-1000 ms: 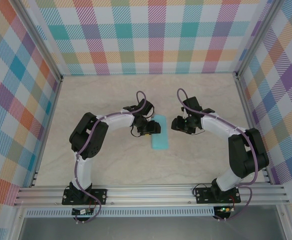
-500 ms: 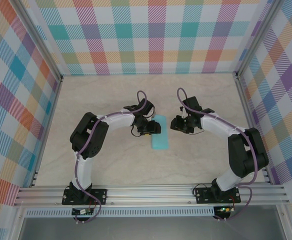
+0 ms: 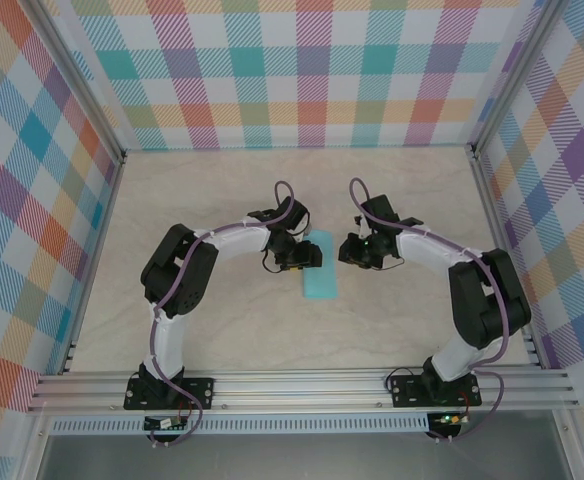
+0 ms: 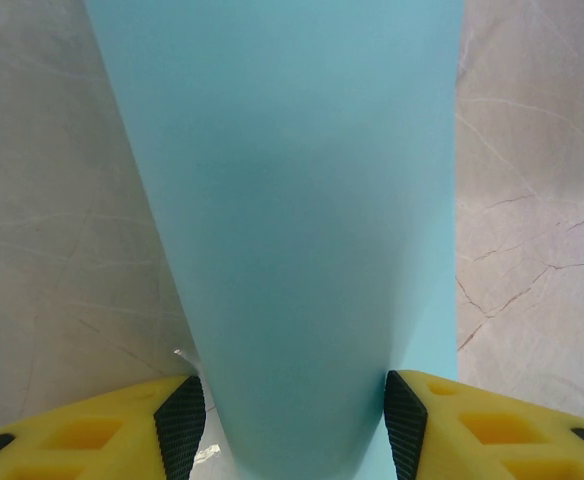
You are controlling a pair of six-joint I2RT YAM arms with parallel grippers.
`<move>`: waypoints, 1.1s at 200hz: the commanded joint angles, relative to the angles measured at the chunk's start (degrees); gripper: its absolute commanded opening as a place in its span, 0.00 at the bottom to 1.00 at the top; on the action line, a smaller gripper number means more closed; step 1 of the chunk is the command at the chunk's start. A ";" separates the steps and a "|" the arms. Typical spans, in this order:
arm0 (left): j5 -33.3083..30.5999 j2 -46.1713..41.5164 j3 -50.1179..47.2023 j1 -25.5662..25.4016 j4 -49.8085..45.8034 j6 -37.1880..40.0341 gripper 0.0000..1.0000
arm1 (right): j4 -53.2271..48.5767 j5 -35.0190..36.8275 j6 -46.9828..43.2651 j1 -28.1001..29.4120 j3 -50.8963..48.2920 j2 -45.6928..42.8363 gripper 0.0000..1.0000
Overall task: Fold a paper plane with a square sheet of paper (fold left side to right side)
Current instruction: Hold the square sheet of paper at the center of the table.
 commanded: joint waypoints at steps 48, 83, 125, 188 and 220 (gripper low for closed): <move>-0.50 4.39 -0.43 -2.41 1.79 0.82 0.55 | 1.25 -3.56 0.36 2.03 1.29 4.69 0.14; -0.52 4.37 -0.34 -2.41 1.79 0.75 0.55 | 1.30 -2.96 0.76 2.82 1.94 5.90 0.12; -0.75 4.51 -0.31 -2.41 1.47 0.85 0.55 | 0.75 -2.08 0.73 2.93 1.94 5.79 0.11; -0.89 4.56 -0.23 -2.38 1.28 1.11 0.55 | 0.88 -3.26 0.48 3.37 2.28 5.97 0.10; -0.91 4.56 -0.31 -2.39 1.25 1.10 0.55 | 1.01 -3.47 0.56 3.67 2.71 6.99 0.08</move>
